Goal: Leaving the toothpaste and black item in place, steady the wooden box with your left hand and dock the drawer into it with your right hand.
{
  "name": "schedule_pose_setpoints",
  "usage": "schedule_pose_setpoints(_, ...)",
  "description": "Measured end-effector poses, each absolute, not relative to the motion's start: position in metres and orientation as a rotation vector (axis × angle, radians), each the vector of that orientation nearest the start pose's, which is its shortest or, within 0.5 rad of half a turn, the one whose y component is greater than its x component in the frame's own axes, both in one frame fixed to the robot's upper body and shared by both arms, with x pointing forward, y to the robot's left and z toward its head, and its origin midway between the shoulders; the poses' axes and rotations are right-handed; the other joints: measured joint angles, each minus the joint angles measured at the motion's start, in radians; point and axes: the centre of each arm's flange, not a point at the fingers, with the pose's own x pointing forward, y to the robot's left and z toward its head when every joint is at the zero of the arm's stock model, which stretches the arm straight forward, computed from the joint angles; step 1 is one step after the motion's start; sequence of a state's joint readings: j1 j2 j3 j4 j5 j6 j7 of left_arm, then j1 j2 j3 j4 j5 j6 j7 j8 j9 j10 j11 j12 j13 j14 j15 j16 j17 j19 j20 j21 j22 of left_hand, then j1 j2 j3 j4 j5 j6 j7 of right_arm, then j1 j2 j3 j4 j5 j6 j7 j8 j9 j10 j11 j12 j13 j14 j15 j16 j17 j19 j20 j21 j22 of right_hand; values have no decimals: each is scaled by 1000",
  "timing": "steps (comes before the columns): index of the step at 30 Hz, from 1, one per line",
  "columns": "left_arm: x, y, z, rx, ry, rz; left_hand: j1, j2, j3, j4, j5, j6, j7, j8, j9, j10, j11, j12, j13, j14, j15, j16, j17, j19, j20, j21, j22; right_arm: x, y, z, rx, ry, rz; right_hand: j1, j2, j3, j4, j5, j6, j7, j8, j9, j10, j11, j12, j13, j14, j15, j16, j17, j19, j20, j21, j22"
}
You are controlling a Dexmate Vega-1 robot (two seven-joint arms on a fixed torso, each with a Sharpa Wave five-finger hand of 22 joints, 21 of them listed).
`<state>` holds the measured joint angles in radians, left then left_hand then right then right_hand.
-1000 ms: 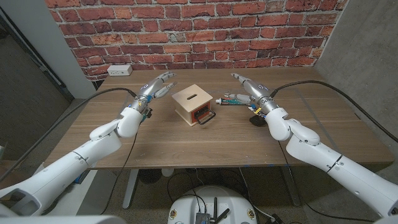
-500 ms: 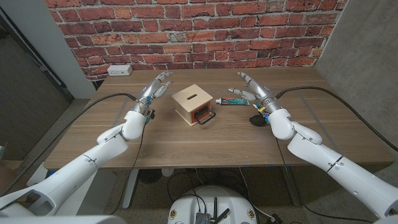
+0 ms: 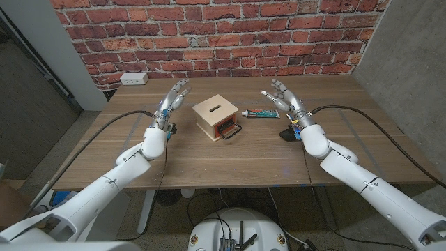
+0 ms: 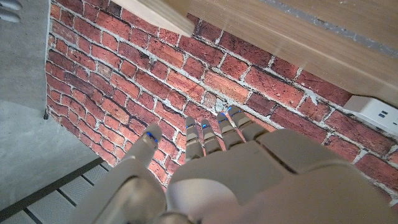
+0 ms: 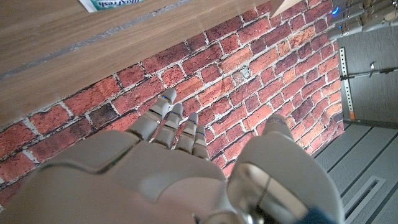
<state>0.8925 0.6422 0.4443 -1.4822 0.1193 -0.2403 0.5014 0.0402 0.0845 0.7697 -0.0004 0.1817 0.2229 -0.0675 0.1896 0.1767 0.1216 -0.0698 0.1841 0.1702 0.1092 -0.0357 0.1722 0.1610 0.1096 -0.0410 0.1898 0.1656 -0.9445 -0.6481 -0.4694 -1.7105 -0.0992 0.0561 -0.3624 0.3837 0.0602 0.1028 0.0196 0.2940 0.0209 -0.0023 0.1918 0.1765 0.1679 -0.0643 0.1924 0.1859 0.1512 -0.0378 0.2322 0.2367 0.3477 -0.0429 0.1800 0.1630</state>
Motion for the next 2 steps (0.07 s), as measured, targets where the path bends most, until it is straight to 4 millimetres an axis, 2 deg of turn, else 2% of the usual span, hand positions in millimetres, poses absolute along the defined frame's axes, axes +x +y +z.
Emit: schedule_pose_setpoints(2, 608, 283, -9, 646, -842, 206, 0, 0, 0, 0, 0, 0, 0, 0, 0, 0, 0, 0, 0, 0, 0, 0, 0, 5, 5, 0, 0, 586, -224, -9, -653, -779, -36, -8, 4, -4, 4, -6, 2, 5, 0, 0, -2, 2, 0, 0, 0, 0, -7, 0, -2, 2, 0, 0)
